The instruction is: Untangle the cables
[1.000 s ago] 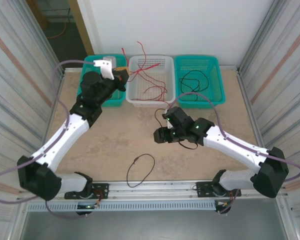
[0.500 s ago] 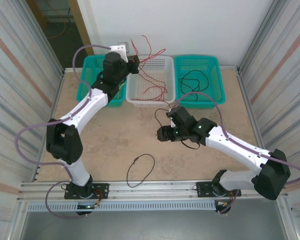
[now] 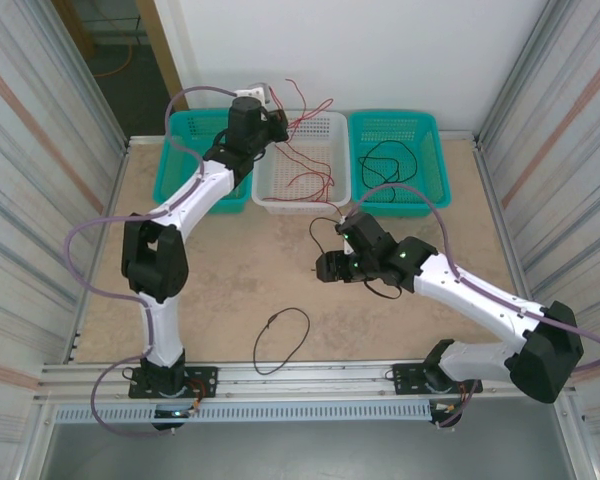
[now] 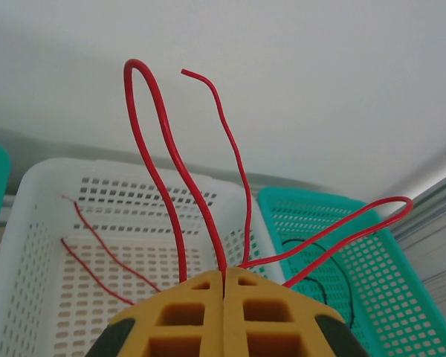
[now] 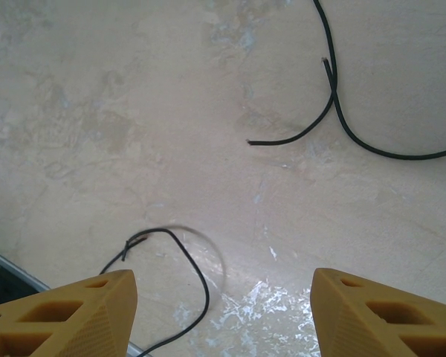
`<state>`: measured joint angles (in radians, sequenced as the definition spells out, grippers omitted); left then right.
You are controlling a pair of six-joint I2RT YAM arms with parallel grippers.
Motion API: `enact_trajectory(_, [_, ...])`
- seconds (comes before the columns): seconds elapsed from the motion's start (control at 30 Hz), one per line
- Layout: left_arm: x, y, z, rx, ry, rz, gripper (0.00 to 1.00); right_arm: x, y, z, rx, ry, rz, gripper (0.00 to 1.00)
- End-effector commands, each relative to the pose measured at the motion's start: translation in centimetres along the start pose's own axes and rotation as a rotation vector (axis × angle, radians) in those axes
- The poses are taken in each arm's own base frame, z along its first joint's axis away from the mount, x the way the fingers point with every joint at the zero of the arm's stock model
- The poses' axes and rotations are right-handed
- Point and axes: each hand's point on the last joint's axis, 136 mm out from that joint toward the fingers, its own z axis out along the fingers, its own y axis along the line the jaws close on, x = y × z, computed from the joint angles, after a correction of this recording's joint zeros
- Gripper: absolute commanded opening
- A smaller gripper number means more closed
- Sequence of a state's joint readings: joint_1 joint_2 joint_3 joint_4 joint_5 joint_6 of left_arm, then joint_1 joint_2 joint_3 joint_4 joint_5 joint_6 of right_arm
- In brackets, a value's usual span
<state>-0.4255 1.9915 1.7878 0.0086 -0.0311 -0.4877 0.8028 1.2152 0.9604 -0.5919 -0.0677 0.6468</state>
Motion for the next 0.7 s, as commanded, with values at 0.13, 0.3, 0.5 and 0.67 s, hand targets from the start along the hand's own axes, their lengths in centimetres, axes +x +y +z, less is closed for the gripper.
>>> enact_trajectory(0.13, [0.6,1.7,0.9,-0.1,0.032,-0.02,0.29,-0.4,0.0,-0.4,-0.01,-0.022,0.02,0.62])
enact_trajectory(0.3, [1.1,1.1,0.5,-0.068,0.057,-0.016,0.63,-0.4,-0.1,-0.4,-0.006,-0.021,0.021,0.63])
enact_trajectory(0.5, [-1.4,-0.6,-3.2,-0.031,0.001,0.022,0.65,0.1,0.4,0.4,-0.032,0.014,0.02,0.63])
enact_trajectory(0.67, [-2.7,-1.3,-8.6,-0.018,-0.033,0.065,0.64,1.8,1.3,2.6,-0.059,0.112,-0.006,0.63])
